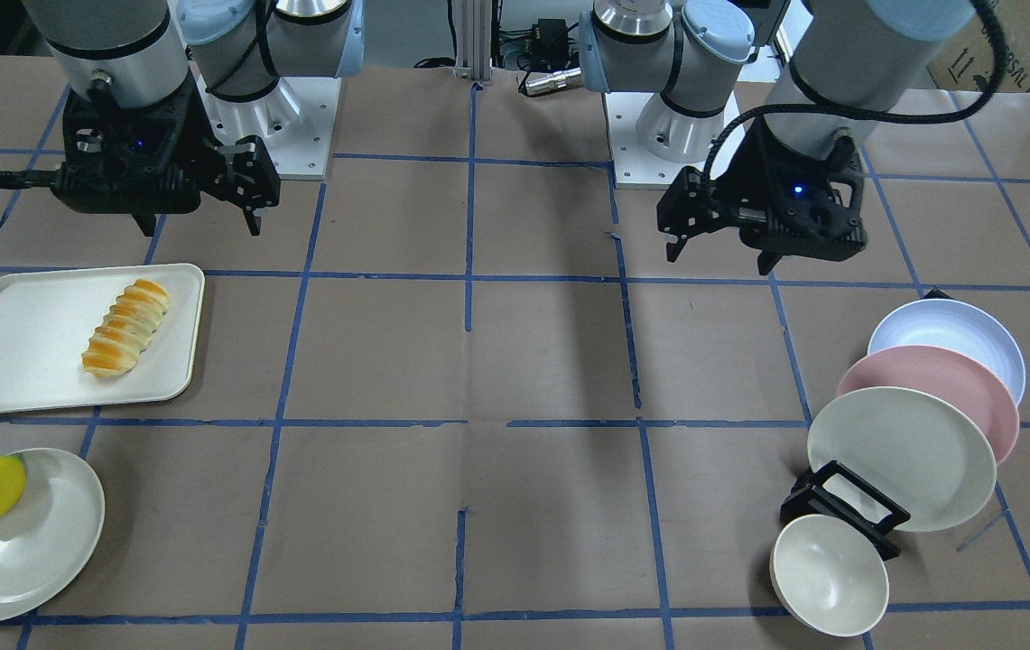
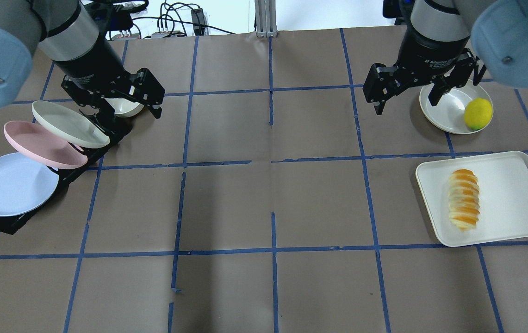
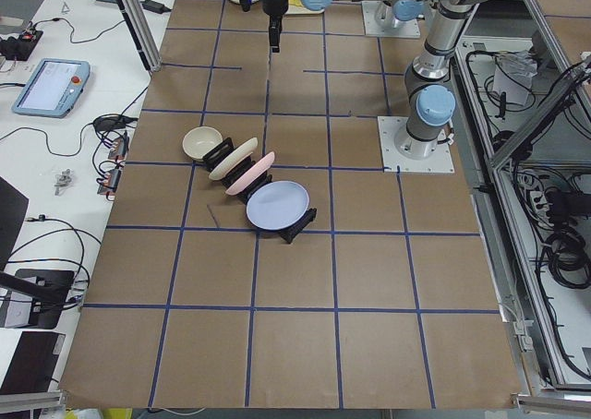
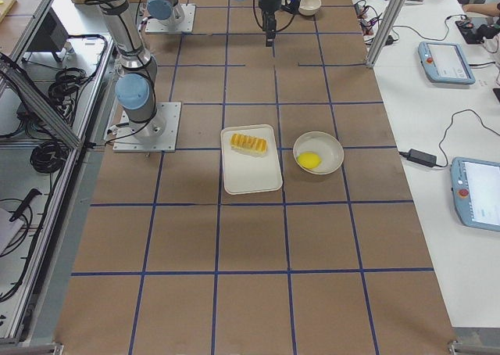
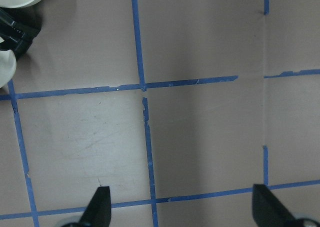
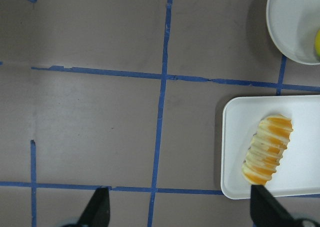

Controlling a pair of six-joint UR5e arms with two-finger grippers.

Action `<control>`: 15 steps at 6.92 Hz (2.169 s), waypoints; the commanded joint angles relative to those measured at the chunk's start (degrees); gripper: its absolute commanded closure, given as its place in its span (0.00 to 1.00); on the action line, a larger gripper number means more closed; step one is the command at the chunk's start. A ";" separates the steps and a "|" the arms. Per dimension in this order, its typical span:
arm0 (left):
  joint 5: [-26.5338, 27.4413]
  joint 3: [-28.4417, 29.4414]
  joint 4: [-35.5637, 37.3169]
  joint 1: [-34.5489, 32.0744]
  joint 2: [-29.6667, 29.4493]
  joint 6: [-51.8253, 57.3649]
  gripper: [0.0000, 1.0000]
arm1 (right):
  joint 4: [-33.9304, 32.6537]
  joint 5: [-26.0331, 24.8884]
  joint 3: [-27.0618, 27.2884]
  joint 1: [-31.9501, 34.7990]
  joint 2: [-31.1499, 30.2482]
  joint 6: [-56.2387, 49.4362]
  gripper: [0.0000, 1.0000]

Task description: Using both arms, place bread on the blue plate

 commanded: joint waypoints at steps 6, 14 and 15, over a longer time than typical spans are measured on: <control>0.20 4.42 -5.31 39.91 -10.06 67.08 0.00 | -5.51 -1.01 17.13 -26.66 -0.43 -3.12 0.01; -1.99 9.10 5.77 45.37 -31.88 68.88 0.00 | -31.78 0.48 28.12 -28.42 5.01 -2.52 0.04; -1.99 9.10 6.04 45.37 -32.67 68.61 0.00 | -32.86 2.13 29.27 -28.42 7.19 -2.52 0.04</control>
